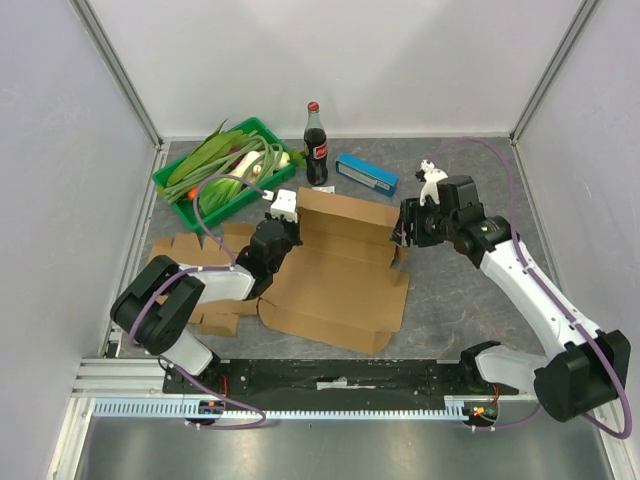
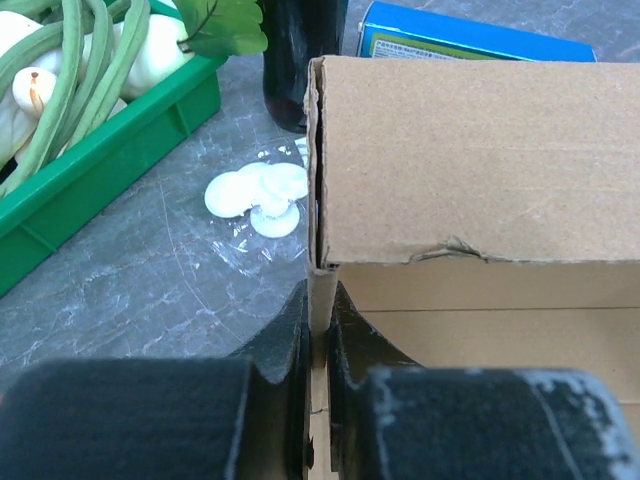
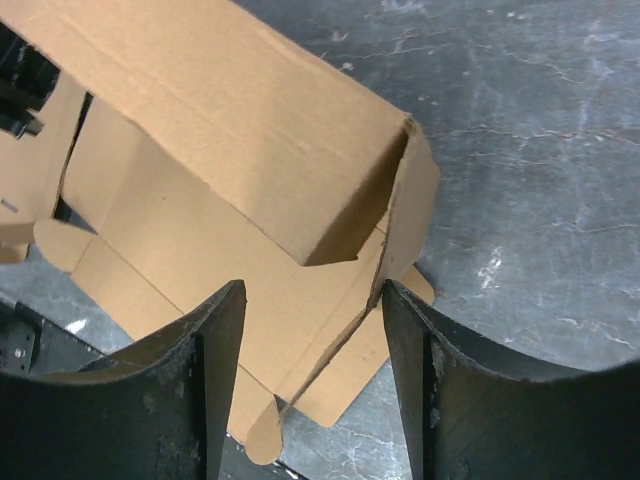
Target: Fold the paper box
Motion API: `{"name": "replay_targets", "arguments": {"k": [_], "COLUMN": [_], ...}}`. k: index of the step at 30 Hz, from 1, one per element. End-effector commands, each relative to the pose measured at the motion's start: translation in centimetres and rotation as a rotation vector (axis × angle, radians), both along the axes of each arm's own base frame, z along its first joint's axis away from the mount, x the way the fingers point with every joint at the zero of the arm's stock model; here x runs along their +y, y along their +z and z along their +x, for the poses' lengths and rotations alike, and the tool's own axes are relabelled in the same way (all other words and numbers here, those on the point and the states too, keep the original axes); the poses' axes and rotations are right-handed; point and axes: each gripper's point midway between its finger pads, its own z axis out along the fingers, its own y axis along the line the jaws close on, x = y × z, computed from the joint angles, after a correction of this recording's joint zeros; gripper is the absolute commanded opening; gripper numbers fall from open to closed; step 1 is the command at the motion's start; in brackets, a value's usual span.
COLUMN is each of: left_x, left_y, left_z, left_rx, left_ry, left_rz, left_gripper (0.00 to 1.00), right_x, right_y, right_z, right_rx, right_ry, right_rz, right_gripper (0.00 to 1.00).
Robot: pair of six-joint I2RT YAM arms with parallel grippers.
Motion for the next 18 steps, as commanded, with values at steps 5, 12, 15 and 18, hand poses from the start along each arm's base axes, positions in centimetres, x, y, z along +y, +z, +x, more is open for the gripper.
{"name": "replay_targets", "arguments": {"k": [5,12,15,18], "left_x": [1.0,0.3,0.3,0.7], "left_y": [-0.1,0.5,0.5,0.0], "left_z": [-1.4,-2.0,-2.2,-2.6], "left_rx": [0.019,0.015,0.021,0.042], "left_ry": [0.047,0.026,0.022,0.045], "left_rz": [0.014,-0.011,-0.020,-0.027], "left_gripper": [0.02,0.02,0.02,0.02], "right_x": [3.7,6.0,6.3,6.0], "right_y": [2.2,5.5,5.0,3.4], "right_z": [-1.9,-0.4,0.3,0.1], "right_rx": [-0.139,-0.300,-0.309,-0.318], "right_ry": [0.201,0.164,0.177,0.220], "right_rz": [0.219,0.490,0.473,0.398], "right_gripper": [0.68,0.69,0.69,0.69]}}
